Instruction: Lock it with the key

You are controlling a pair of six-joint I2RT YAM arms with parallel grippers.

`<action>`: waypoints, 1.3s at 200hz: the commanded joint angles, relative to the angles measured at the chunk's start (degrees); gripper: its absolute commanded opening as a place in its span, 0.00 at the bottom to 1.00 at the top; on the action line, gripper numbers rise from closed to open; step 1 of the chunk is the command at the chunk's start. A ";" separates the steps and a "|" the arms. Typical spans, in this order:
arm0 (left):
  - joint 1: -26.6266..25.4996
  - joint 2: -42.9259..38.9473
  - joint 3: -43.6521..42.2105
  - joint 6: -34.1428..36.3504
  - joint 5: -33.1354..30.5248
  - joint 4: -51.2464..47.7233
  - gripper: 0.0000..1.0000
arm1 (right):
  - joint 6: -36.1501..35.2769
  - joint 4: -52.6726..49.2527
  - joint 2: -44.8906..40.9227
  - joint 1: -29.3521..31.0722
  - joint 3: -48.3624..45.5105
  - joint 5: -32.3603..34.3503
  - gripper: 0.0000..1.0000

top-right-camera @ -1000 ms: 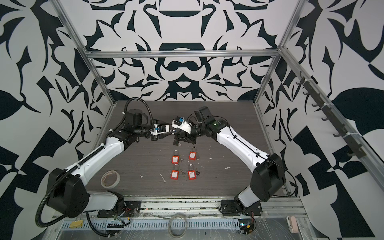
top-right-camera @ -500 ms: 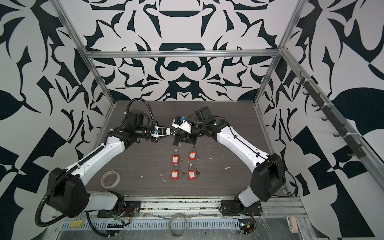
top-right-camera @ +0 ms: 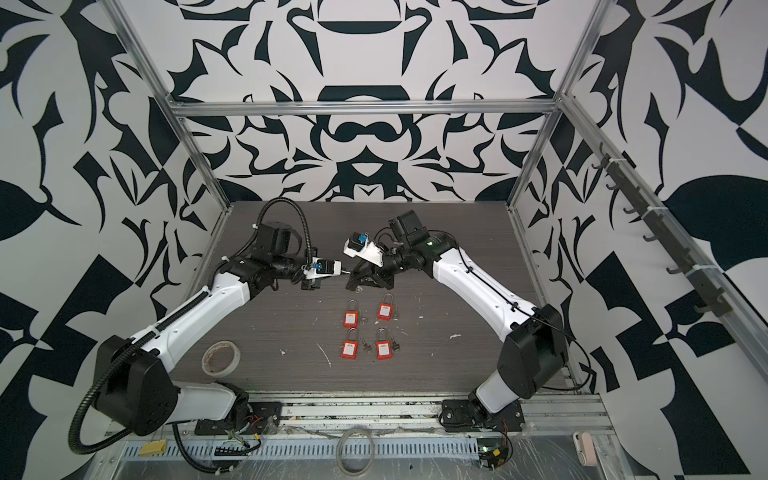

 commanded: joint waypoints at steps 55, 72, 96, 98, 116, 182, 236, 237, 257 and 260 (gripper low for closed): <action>-0.28 3.82 7.17 -14.38 10.96 -11.78 0.00 | -4.14 -10.82 -3.47 -4.19 5.12 1.95 0.55; -0.25 4.45 7.17 -15.94 12.07 -12.12 0.00 | -4.23 -11.09 -4.04 -4.37 4.63 3.56 0.54; -0.27 4.56 6.99 -18.44 12.53 -11.10 0.00 | -2.26 -8.02 -4.78 -4.34 3.35 4.09 0.53; -0.28 4.60 6.95 -18.76 12.65 -10.96 0.00 | -2.11 -7.89 -4.74 -4.37 3.36 4.15 0.52; -0.28 5.12 7.17 -20.18 12.93 -10.66 0.00 | -1.41 -7.84 -4.09 -4.36 3.37 4.11 0.49; -0.27 6.41 7.35 -23.92 12.59 -10.04 0.00 | -0.45 -2.47 -8.45 -4.37 -0.81 2.64 0.48; -0.51 6.92 7.81 -24.28 13.67 -9.89 0.00 | -0.93 -2.95 -8.34 -2.79 -1.81 4.46 0.50; -0.53 6.92 7.80 -24.28 13.67 -9.86 0.00 | -0.91 -2.89 -8.25 -2.76 -1.82 4.50 0.50; -0.77 6.94 7.97 -24.19 14.21 -9.81 0.00 | -1.83 -2.59 -6.45 -1.63 -1.48 5.49 0.49; -0.80 6.93 7.95 -24.19 14.23 -9.78 0.00 | -1.86 -2.48 -6.25 -1.50 -1.40 5.77 0.49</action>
